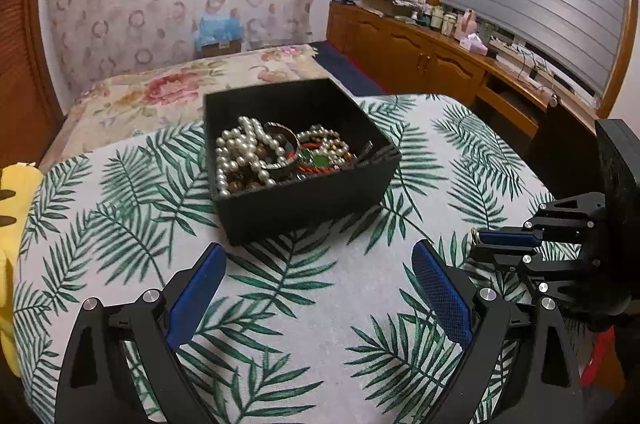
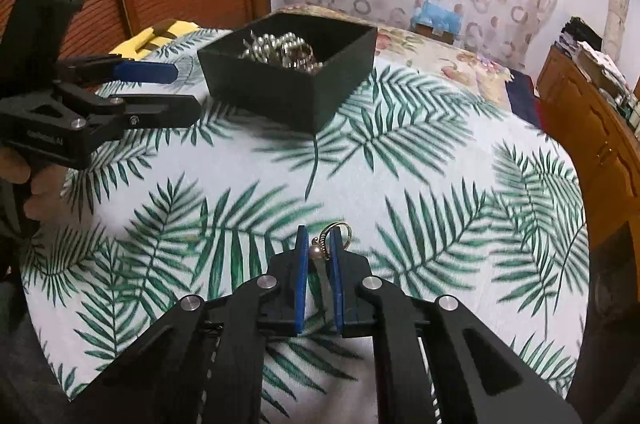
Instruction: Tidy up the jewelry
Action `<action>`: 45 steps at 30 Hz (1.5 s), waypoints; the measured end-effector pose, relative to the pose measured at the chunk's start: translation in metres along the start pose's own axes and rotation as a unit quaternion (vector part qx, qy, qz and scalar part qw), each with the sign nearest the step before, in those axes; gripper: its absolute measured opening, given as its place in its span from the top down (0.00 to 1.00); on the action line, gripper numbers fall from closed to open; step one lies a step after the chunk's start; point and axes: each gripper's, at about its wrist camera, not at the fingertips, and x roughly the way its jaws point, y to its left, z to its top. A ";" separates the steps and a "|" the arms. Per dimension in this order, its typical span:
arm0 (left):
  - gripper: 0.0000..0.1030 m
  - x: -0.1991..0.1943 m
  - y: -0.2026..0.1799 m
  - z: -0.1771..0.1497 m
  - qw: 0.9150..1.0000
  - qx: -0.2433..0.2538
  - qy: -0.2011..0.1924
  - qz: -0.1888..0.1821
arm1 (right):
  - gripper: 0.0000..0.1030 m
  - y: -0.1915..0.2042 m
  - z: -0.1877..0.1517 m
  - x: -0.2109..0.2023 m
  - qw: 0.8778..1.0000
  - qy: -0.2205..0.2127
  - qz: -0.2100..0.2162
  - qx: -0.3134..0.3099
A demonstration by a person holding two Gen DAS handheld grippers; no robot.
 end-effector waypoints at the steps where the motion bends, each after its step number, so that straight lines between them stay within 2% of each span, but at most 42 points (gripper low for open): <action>1: 0.12 -0.002 0.001 0.001 1.000 -0.001 -0.002 0.002 | 0.89 0.001 0.002 0.000 1.000 0.000 0.002 -0.005; 6: 0.12 -0.012 0.008 0.008 1.000 -0.008 -0.018 0.009 | 0.89 0.006 0.016 -0.004 1.000 -0.012 0.010 -0.021; 12: 0.12 -0.021 0.023 0.025 0.999 -0.019 -0.043 0.026 | 0.88 0.009 0.073 -0.007 0.997 -0.070 0.022 -0.035; 16: 0.12 -0.023 0.034 0.031 0.998 -0.027 -0.051 0.040 | 0.88 0.006 0.104 0.002 0.995 -0.091 0.035 -0.028; 21: 0.12 -0.029 0.046 0.032 0.996 -0.046 -0.054 0.058 | 0.86 0.001 0.124 0.018 0.995 -0.089 0.047 -0.016; 23: 0.09 -0.032 0.047 0.030 0.995 -0.048 -0.056 0.066 | 0.75 -0.001 0.128 0.019 0.995 -0.090 0.046 -0.011; 24: 0.08 -0.034 0.047 0.029 0.995 -0.049 -0.058 0.070 | 0.65 -0.002 0.129 0.018 0.995 -0.091 0.050 -0.008; 30: 0.08 -0.051 0.045 0.021 0.991 -0.053 -0.062 0.109 | 0.64 0.000 0.117 -0.002 0.993 -0.111 0.030 0.015; 34: 0.08 -0.064 0.042 0.011 0.988 -0.065 -0.063 0.122 | 0.41 0.007 0.096 -0.027 0.991 -0.132 -0.008 0.036; 35: 0.08 -0.068 0.041 0.008 0.988 -0.066 -0.065 0.123 | 0.39 0.010 0.088 -0.035 0.989 -0.139 -0.015 0.043; 38: 0.08 -0.079 0.036 -0.001 0.987 -0.068 -0.071 0.124 | 0.24 0.017 0.069 -0.053 0.986 -0.154 -0.027 0.062; 40: 0.08 -0.087 0.032 -0.008 0.987 -0.066 -0.074 0.124 | 0.09 0.023 0.055 -0.066 0.982 -0.168 -0.040 0.075; 42: 0.08 -0.094 0.027 -0.012 0.987 -0.064 -0.079 0.123 | 0.03 0.027 0.044 -0.077 0.979 -0.181 -0.048 0.085; 45: 0.08 -0.105 0.020 -0.018 0.986 -0.059 -0.089 0.128 | 0.03 0.033 0.031 -0.091 0.975 -0.190 -0.063 0.096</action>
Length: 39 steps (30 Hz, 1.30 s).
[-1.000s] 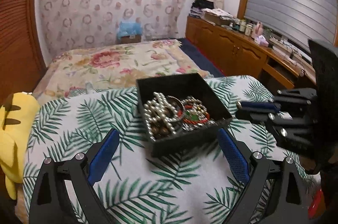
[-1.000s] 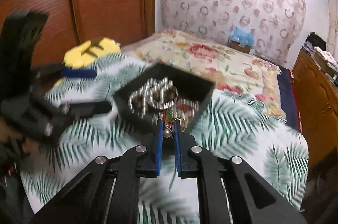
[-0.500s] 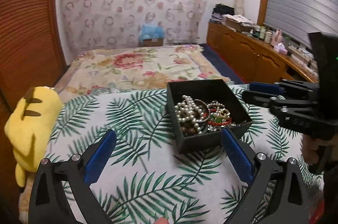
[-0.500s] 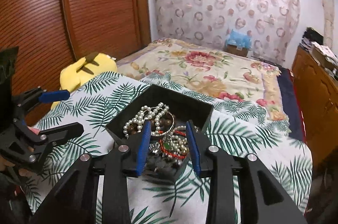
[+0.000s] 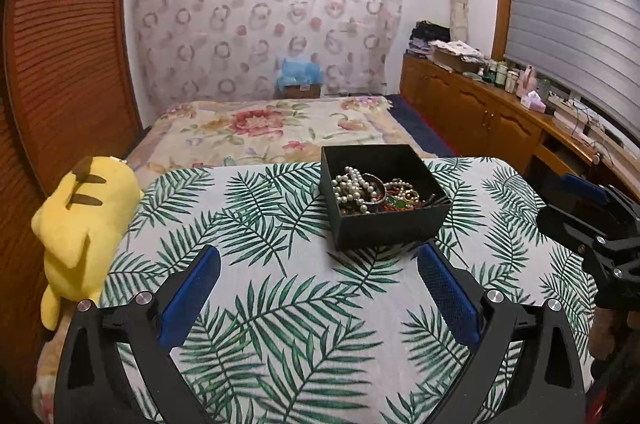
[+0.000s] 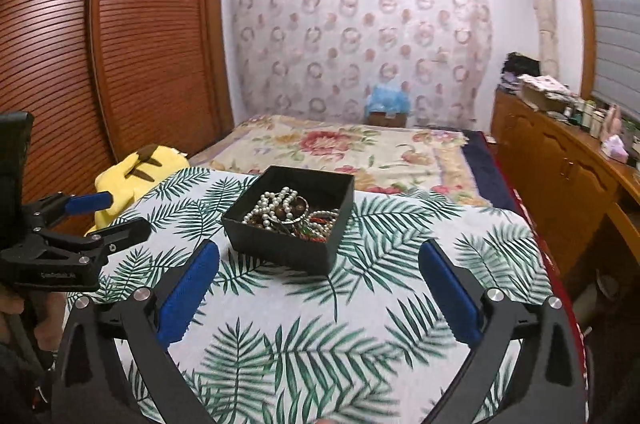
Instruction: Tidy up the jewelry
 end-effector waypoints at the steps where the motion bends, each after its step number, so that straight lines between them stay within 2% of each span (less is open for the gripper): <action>1: 0.08 -0.005 -0.001 -0.001 1.000 0.002 -0.005 0.005 | 0.03 0.000 -0.002 -0.005 1.000 -0.001 -0.005 0.005; 10: 0.08 -0.031 -0.009 -0.001 1.000 0.010 -0.025 0.004 | 0.02 -0.003 -0.007 -0.031 0.999 -0.022 -0.022 0.022; 39: 0.08 -0.046 -0.013 -0.003 0.999 0.006 -0.047 -0.002 | 0.03 -0.005 -0.012 -0.033 0.999 -0.025 -0.029 0.034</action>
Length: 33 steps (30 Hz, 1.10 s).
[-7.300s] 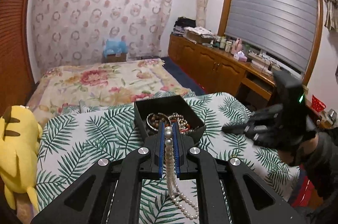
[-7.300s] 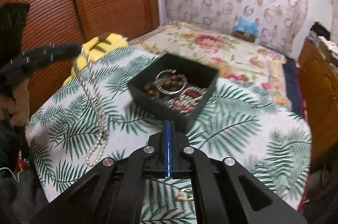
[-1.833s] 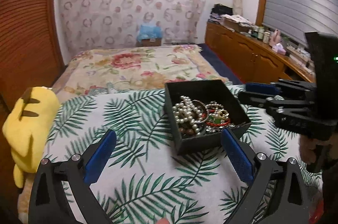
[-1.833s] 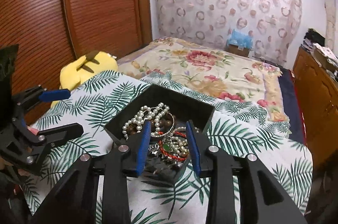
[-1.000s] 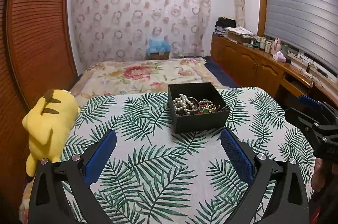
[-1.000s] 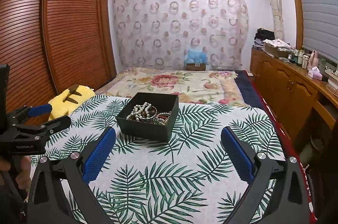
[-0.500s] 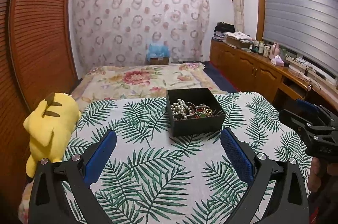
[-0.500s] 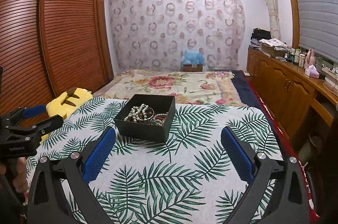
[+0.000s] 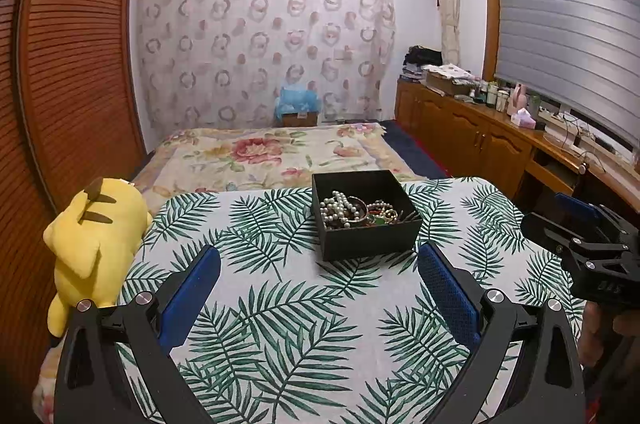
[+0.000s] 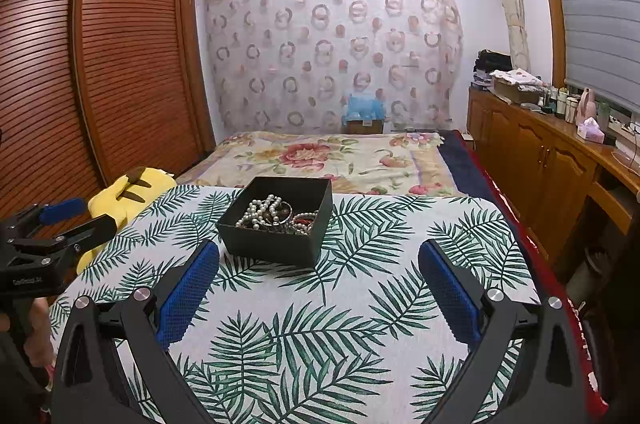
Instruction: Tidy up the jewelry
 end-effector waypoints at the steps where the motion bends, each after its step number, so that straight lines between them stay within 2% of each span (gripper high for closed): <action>1: 0.08 0.000 0.000 0.000 1.000 0.000 0.000 0.000 | 0.03 0.000 0.000 0.000 1.000 0.000 0.000 0.000; 33: 0.08 0.000 -0.003 0.000 1.000 0.000 -0.003 0.001 | 0.03 0.004 -0.004 0.001 1.000 -0.004 -0.002 0.003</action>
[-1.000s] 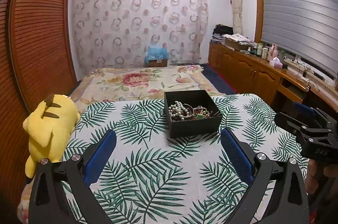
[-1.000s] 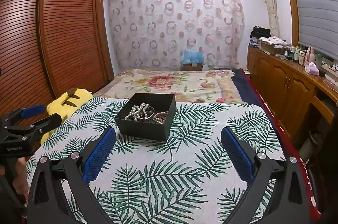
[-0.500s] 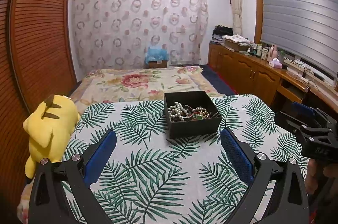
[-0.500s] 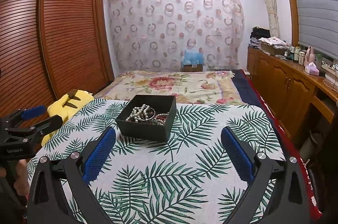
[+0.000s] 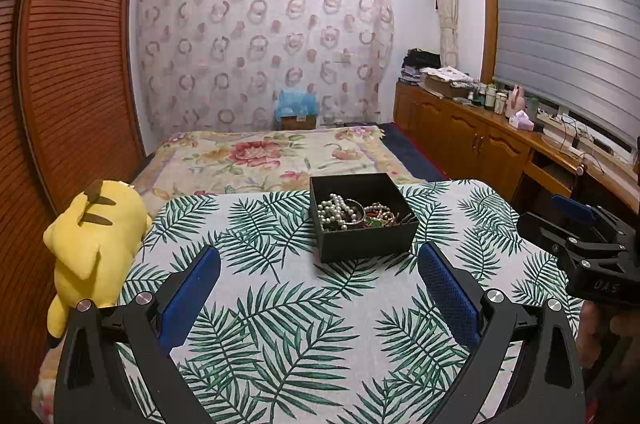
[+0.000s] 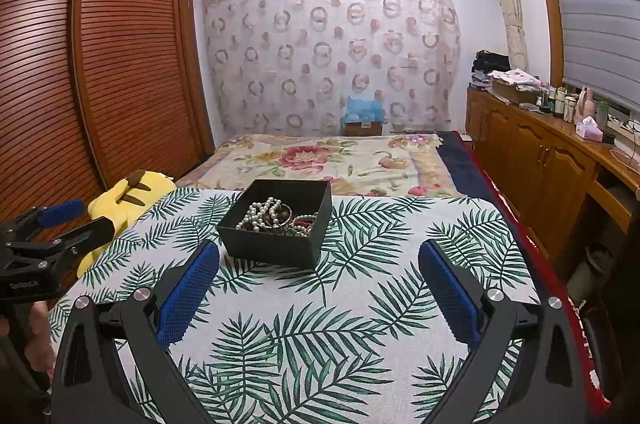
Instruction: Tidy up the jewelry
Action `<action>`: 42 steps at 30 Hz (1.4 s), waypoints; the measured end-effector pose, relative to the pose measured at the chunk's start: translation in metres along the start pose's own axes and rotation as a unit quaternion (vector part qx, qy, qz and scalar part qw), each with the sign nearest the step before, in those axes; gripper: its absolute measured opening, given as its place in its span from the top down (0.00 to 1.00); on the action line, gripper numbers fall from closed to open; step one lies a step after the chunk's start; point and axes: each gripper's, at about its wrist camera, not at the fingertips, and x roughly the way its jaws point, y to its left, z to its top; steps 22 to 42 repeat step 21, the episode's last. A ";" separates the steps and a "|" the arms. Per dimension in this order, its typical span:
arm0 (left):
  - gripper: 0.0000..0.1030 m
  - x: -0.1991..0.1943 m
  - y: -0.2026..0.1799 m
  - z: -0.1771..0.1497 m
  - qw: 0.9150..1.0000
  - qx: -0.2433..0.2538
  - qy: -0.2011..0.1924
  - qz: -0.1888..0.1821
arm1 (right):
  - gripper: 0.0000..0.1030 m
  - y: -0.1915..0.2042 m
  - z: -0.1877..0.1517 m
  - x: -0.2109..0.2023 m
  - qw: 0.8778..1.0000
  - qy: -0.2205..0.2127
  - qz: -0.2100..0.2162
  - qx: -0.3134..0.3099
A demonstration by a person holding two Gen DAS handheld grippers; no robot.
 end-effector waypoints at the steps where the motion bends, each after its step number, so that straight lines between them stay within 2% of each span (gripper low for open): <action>1: 0.08 0.000 0.000 0.000 1.000 0.000 0.000 0.000 | 0.03 0.000 0.001 0.000 1.000 0.000 0.000 0.000; 42: 0.08 0.000 -0.002 -0.001 1.000 0.001 0.000 -0.001 | 0.03 0.000 -0.001 -0.001 1.000 -0.001 0.000 0.001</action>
